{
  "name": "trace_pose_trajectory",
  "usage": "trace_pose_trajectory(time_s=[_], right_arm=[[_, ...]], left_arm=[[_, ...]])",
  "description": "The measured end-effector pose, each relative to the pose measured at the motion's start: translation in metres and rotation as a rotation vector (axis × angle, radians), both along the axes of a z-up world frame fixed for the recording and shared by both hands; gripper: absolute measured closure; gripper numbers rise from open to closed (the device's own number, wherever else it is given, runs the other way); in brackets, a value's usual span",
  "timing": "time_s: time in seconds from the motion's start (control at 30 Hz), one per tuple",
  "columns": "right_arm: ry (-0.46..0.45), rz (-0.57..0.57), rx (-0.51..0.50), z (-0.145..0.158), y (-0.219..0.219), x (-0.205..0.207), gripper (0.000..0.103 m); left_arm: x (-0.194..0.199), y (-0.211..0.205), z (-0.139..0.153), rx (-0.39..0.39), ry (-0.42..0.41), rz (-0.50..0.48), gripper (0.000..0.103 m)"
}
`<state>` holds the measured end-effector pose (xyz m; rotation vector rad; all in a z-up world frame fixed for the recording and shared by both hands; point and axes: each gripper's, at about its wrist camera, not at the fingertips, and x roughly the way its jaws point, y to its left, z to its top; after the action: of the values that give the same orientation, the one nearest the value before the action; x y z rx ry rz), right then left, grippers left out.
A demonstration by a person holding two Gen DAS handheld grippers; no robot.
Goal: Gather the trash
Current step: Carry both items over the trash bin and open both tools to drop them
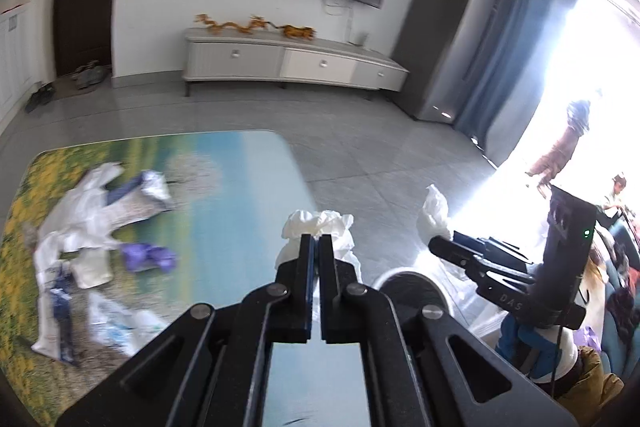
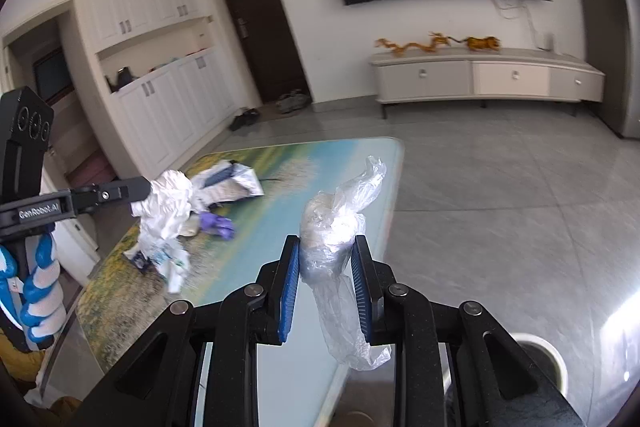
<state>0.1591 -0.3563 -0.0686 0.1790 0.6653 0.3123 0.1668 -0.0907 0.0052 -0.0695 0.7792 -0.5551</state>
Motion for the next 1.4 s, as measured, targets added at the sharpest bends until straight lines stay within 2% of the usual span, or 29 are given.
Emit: trace_pose_trajectory(time_s=[0.1,0.3,0.47,0.67,0.73,0.8,0.93,1.17,1.2,1.27,1.33,1.4], right_arm=[[0.038,-0.088,-0.002,-0.015,-0.043,-0.017,0.078],[0.157,-0.245,-0.002,-0.063,-0.119,-0.048,0.077],[0.253,-0.316,0.019,-0.103,-0.154,-0.060,0.077],[0.335,-0.360,0.034,-0.139,-0.175,-0.057,0.074],[0.354,-0.371,0.036,-0.146,-0.178,-0.056,0.070],[0.369,-0.381,0.035,-0.154,-0.183,-0.056,0.062],[0.386,-0.399,0.040,-0.164,-0.189,-0.064,0.060],[0.373,-0.435,0.052,-0.162,-0.195,-0.072,0.058],[0.368,-0.438,0.050,-0.159,-0.193,-0.074,0.057],[0.358,-0.442,0.044,-0.154,-0.194,-0.075,0.057],[0.345,-0.452,0.036,-0.147,-0.194,-0.078,0.056],[0.331,-0.460,0.035,-0.139,-0.194,-0.081,0.056]], left_arm=[[-0.003,-0.052,-0.009,0.008,0.021,-0.082,0.102],[-0.010,-0.157,-0.043,0.048,0.088,-0.250,0.102],[-0.017,-0.230,-0.077,0.109,0.137,-0.353,0.101],[-0.009,-0.289,-0.117,0.159,0.201,-0.398,0.100],[-0.007,-0.302,-0.129,0.171,0.221,-0.404,0.099],[-0.005,-0.306,-0.138,0.181,0.236,-0.409,0.099],[-0.002,-0.313,-0.150,0.187,0.264,-0.408,0.099],[-0.001,-0.292,-0.146,0.162,0.271,-0.414,0.097],[-0.001,-0.290,-0.144,0.155,0.272,-0.416,0.095],[-0.003,-0.286,-0.140,0.146,0.269,-0.415,0.083],[-0.004,-0.281,-0.135,0.126,0.260,-0.404,0.063],[-0.006,-0.276,-0.129,0.105,0.254,-0.398,0.062]])
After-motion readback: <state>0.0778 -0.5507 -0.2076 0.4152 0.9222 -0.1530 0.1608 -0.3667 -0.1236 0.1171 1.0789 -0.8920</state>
